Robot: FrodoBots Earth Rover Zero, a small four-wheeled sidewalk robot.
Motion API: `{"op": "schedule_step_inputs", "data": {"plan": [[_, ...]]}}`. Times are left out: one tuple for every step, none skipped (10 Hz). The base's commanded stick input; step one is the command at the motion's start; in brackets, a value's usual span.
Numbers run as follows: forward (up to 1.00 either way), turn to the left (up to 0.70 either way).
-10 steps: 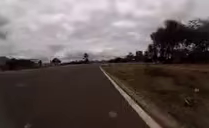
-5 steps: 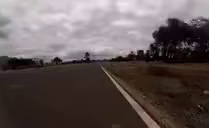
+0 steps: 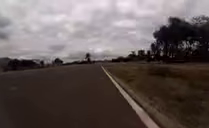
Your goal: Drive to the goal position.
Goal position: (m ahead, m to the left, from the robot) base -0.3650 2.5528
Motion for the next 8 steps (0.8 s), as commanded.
{"op": "schedule_step_inputs", "data": {"plan": [[0.50,0.00],[0.50,0.00],[0.50,0.00],[0.50,0.00],[0.50,0.00],[0.50,0.00],[0.50,0.00],[0.50,0.00]]}}
